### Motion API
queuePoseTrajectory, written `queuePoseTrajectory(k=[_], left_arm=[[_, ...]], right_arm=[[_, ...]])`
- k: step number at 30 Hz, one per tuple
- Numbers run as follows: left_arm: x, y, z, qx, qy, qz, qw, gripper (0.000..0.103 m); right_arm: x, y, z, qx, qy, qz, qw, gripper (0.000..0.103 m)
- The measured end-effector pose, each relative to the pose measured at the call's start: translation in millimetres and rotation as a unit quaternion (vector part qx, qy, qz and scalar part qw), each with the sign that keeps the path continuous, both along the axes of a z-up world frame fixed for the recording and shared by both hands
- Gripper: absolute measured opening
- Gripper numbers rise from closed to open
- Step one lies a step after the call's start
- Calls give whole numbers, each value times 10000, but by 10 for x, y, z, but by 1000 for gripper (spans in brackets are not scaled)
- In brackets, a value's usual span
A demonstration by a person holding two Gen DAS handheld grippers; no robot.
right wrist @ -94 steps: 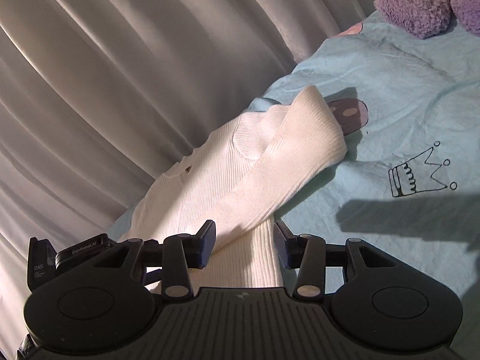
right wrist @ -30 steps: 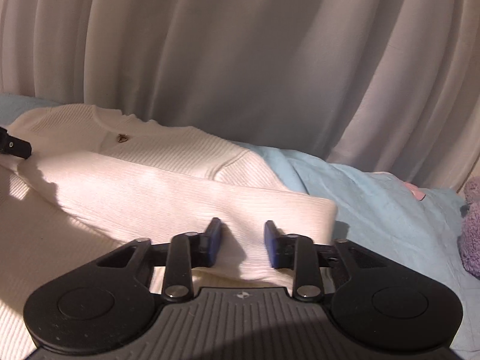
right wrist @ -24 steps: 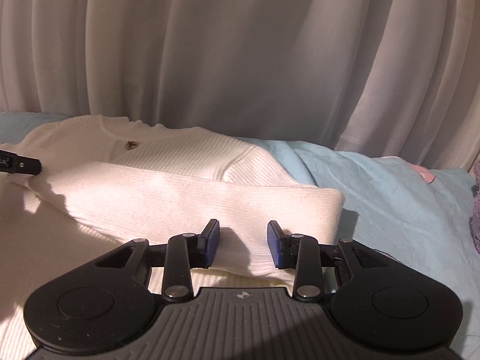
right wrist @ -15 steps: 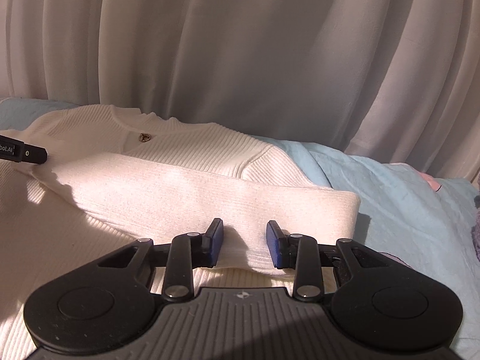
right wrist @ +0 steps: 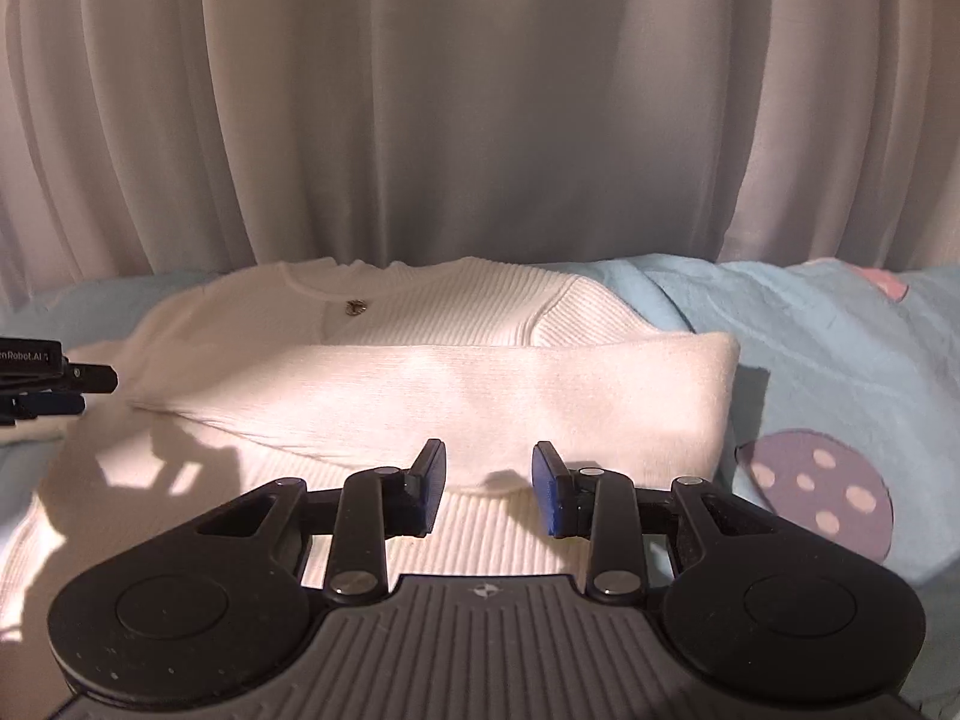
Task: Fold small clothes
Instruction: 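Grasp the other sleeve cuff with the left tool, then fold the held sleeve across the sweater body with left tool, release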
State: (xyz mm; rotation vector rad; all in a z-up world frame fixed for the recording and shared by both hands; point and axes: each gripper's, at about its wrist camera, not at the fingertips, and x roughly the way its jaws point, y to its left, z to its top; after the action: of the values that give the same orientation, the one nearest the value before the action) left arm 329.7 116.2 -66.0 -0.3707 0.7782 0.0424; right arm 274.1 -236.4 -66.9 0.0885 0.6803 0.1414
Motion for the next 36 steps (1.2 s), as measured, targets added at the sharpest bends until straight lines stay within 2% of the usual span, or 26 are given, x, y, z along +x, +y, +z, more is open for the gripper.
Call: queuePoseTrajectory(k=[2,4,7,8,10,12,14,16,17,20,21,23,25,26,27,28,31,33,35,36], left_arm=[[-256,333,61,-406,-73,481,9980,73],[-547,704,101,-789,-209,1108,9905,78],[-962,1247,90,-1135,-379,2154,9692,79],[-1085,1447,75,-1201,-395,2515,9596,79],[-1239,1763,39,-1258,-403,3008,9445,78],[-1376,2092,2,-1376,-443,3506,9253,76],[-1450,2351,-89,-1618,-430,3938,9038,66],[-1514,2556,-170,-1959,-592,4146,8867,52],[-1527,2630,-192,-2095,-639,4217,8799,49],[-1532,2816,-270,-2522,-908,4275,8634,48],[-1542,2867,-306,-2645,-993,4316,8567,43],[-1556,2956,-393,-2921,-1036,4451,8401,22],[-1583,3001,-448,-3112,-1030,4454,8332,16],[-1606,2999,-450,-3143,-1056,4441,8324,15],[-1608,2978,-420,-3058,-1089,4411,8367,14],[-1607,2935,-369,-2892,-1144,4357,8446,14],[-1521,2685,-105,-2262,-1398,3960,8789,13],[-1404,2435,138,-1944,-1641,3400,9053,13],[-1287,2095,384,-1740,-1877,2771,9261,13],[-1202,1834,522,-1659,-1996,2253,9391,13]], right_arm=[[-214,-73,18,459,88,-103,9989,32],[-390,-142,-15,852,237,-221,9958,32],[-537,-191,-69,1159,435,-345,9917,32],[-558,-196,-83,1231,482,-372,9905,32],[-559,-185,-96,1333,527,-405,9888,32],[-526,-149,-98,1414,578,-431,9873,32],[-500,-93,-87,1483,604,-417,9862,32],[-482,-26,-82,1518,622,-391,9857,32],[-480,-1,-77,1511,633,-365,9858,32],[-470,57,-62,1479,645,-334,9863,32],[-470,67,-57,1475,637,-338,9864,32],[-472,85,-40,1451,608,-353,9869,32],[-491,88,-21,1424,583,-375,9874,32],[-498,84,-13,1417,569,-372,9876,32],[-508,76,-3,1414,548,-374,9877,32],[-516,67,7,1407,526,-382,9879,32],[-549,19,33,1412,465,-462,9878,32],[-572,-15,54,1435,425,-490,9875,32],[-594,-36,73,1448,390,-496,9874,32],[-609,-42,81,1460,371,-495,9873,32]])
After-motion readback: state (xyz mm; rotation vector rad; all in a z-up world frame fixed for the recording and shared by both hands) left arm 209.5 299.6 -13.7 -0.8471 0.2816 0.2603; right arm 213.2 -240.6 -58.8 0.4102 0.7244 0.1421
